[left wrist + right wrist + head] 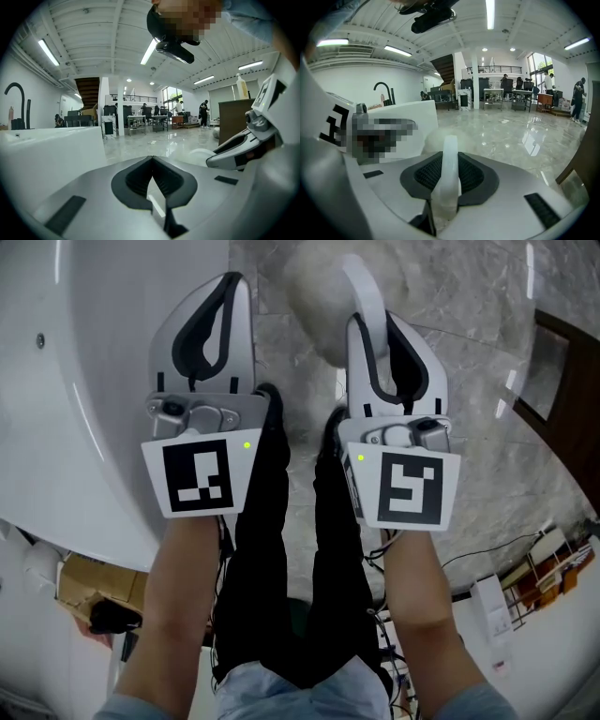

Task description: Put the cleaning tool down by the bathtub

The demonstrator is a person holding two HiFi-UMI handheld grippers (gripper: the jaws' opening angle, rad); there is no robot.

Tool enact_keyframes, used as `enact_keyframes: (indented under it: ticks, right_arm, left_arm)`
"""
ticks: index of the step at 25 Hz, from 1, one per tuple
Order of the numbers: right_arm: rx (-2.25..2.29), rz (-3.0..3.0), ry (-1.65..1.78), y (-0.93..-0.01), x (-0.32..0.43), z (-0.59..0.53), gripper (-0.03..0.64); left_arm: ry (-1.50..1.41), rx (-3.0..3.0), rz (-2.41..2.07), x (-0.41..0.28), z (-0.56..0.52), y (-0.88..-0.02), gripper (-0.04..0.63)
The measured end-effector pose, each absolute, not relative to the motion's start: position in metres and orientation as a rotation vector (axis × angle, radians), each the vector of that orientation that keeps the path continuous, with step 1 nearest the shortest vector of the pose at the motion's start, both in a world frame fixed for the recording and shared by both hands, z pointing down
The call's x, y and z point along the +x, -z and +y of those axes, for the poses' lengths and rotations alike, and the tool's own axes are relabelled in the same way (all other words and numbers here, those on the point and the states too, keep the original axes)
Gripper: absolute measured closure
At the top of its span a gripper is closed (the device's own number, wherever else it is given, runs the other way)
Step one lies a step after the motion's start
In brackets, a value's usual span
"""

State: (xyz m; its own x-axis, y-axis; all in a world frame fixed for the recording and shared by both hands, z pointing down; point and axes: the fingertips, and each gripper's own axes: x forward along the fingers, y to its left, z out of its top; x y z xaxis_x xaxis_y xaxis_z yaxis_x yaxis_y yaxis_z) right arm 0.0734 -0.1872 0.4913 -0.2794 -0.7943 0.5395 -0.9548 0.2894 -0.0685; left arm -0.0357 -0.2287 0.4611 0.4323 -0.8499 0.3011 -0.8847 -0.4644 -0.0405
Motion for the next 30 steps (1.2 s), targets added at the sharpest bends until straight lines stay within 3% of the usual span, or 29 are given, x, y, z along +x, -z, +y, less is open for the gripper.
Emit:
enact_keyframes:
  ticks: [30]
  right_arm:
    - [1.455,-2.11,-0.596,-0.656,0.039,-0.158,0.517]
  left_arm:
    - [-0.525,2.481,-1.523,-0.065,-0.197,-0.636,0.58]
